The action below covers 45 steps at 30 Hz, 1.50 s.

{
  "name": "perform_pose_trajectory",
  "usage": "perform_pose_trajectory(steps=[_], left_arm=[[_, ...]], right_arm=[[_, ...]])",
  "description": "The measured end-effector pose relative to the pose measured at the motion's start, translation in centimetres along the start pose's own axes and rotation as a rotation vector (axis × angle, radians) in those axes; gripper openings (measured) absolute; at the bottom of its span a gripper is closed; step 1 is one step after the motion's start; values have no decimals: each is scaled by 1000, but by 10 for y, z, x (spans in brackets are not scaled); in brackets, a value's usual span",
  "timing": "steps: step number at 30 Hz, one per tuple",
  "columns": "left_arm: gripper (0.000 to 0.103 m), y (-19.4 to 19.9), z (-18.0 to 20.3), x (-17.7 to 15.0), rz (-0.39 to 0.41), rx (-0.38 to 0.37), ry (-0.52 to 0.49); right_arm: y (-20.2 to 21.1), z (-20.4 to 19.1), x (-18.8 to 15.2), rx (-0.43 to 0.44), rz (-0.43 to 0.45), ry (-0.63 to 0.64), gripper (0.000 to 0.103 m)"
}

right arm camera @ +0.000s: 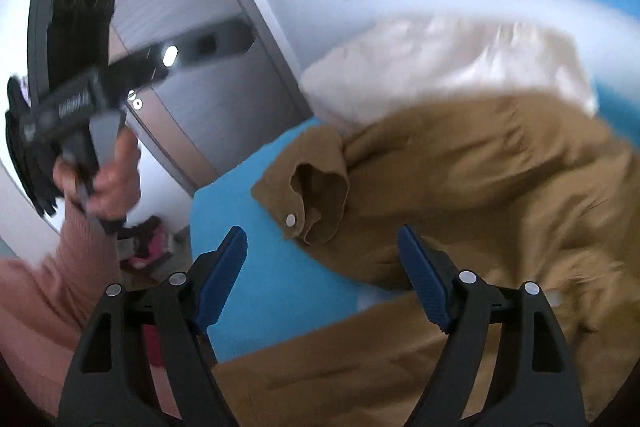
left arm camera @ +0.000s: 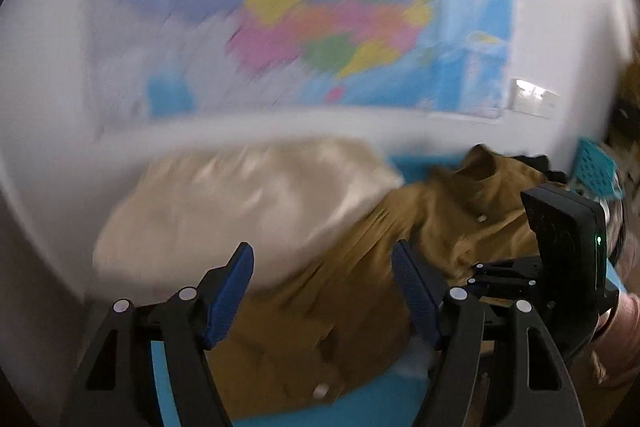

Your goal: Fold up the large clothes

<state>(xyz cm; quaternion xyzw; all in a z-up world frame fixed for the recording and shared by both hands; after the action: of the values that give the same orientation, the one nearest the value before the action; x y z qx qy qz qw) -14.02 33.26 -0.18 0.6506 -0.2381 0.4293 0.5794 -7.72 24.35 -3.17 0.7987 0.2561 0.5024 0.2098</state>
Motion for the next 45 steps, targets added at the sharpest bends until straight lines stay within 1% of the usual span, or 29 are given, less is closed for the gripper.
perform_pose_trajectory(steps=[2, 4, 6, 8, 9, 10, 11, 12, 15, 18, 20, 22, 23, 24, 26, 28, 30, 31, 32, 33, 34, 36, 37, 38, 39, 40, 42, 43, 45], left_arm=[[70, -3, -17, -17, -20, 8, 57], [70, -2, -29, -27, -20, 6, 95], [70, 0, -40, -35, -16, 11, 130], [70, -1, -47, -41, -18, -4, 163], [70, -1, -50, -45, -22, -7, 173], [70, 0, -52, -46, -12, -9, 176], [70, 1, -54, -48, -10, -12, 179], [70, 1, -55, -49, -6, -19, 182], [71, 8, -55, -50, 16, -45, 175], [74, 19, -43, -44, 74, -119, 146], [76, 26, -28, -37, 118, -172, 117], [76, 36, -1, -28, 170, -273, 73], [76, 39, 18, -23, 188, -317, 30], [76, 40, 32, -21, 193, -340, -2], [77, 40, 73, -19, 196, -429, -87], [78, 33, 124, -21, 168, -555, -178], [79, 22, 160, -24, 133, -625, -243], [79, 10, 184, -28, 95, -672, -278], [79, -2, 202, -32, 56, -698, -300], [79, -18, 217, -36, 10, -706, -324], [79, -47, 236, -44, -62, -675, -351], [75, -91, 251, -56, -168, -600, -369], [68, -115, 253, -62, -222, -548, -359], [60, -130, 252, -64, -247, -513, -348], [57, -144, 247, -64, -264, -475, -315], [52, -154, 240, -62, -273, -464, -254], [44, -158, 226, -58, -257, -476, -174], [44, -152, 221, -57, -229, -491, -161], [49, -137, 217, -62, -197, -533, -158]], right_arm=[[-27, -2, 2, 14, -20, -19, 86], [-49, -7, 7, 34, -35, -47, 91], [-71, -13, 13, 83, -57, -79, 91], [-94, -19, 18, 96, -77, -96, 90], [-101, -21, 18, 108, -93, -103, 69], [-110, -25, 18, 132, -118, -114, 21], [-113, -28, 18, 152, -137, -123, 1], [-110, -31, 20, 176, -142, -130, 2], [-65, -41, 43, 169, -49, -57, 2], [14, -41, 79, 151, 74, -24, 2], [77, -35, 107, 117, 166, -31, 2], [131, -29, 126, 63, 239, -13, 2], [147, -27, 133, 38, 261, -3, 2], [174, -25, 139, 1, 294, 17, 2], [207, -22, 143, -57, 337, 28, 2], [248, -18, 142, -124, 373, 51, 2], [276, -11, 137, -172, 387, 54, 2], [294, -7, 130, -197, 395, 55, 2], [304, 1, 127, -220, 398, 55, 2], [323, 3, 118, -250, 410, 63, 2], [339, 8, 106, -271, 419, 67, 2], [371, 12, 87, -323, 443, 74, 2], [384, 15, 78, -344, 452, 72, 2], [398, 21, 65, -373, 460, 62, 2], [411, 27, 50, -395, 468, 50, 2], [422, 34, 35, -427, 463, 33, 2], [434, 50, 6, -476, 438, -5, 2], [438, 64, -16, -501, 419, -43, 2], [442, 91, -57, -542, 380, -122, 2]])
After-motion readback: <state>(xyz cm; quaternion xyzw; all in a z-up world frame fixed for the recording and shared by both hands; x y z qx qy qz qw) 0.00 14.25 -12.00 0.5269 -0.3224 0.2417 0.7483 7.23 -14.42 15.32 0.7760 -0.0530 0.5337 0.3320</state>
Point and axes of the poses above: each gripper's, at about its wrist camera, not at the fingertips, and y roughly against the way its jaws point, z to its right, x to its top, the point moved 9 cm from there along -y, roughly the way its jaws point, and after that the axes turned 2 degrees about z, right-handed, at the moved point
